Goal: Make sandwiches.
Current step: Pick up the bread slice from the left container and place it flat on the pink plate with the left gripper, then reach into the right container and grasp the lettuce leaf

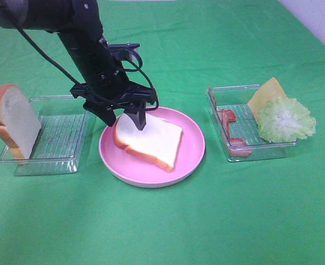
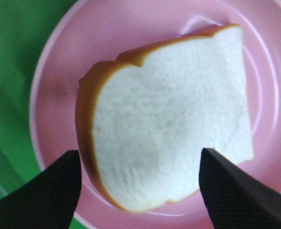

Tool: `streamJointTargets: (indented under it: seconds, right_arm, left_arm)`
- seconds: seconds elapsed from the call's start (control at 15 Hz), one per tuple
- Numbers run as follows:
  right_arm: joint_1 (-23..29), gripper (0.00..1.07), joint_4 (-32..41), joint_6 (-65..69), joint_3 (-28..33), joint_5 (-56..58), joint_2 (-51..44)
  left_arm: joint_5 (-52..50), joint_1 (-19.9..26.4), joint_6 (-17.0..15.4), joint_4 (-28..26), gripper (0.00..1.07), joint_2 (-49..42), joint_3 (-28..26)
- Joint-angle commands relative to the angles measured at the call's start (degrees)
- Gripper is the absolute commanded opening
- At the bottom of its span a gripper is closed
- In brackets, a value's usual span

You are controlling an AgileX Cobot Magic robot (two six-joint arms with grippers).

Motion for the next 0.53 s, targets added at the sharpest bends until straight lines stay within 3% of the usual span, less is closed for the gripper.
streamJointTargets:
  seconds: [0.07,0.13,0.2,0.53]
  right_arm:
    - [-0.3,0.71,0.3,-0.5,0.0,-0.3,-0.9]
    - [-0.3,0.71,0.3,-0.5,0.0,-0.3,-0.9]
    - [-0.3,0.71,0.3,-0.5,0.0,-0.3,-0.9]
    - [-0.3,0.71,0.3,-0.5,0.0,-0.3,-0.9]
  left_arm:
    - [-0.5,-2.2,-6.1,9.5,0.67,-1.6,0.0]
    - [-0.6,-2.9,-8.4,12.9,0.67,-3.0,0.0]
    - [-0.6,-3.2,-8.6,15.2,0.67,-4.6,0.0]
    - [6.9,-3.2,-8.6,16.8,0.67,-14.2,0.0]
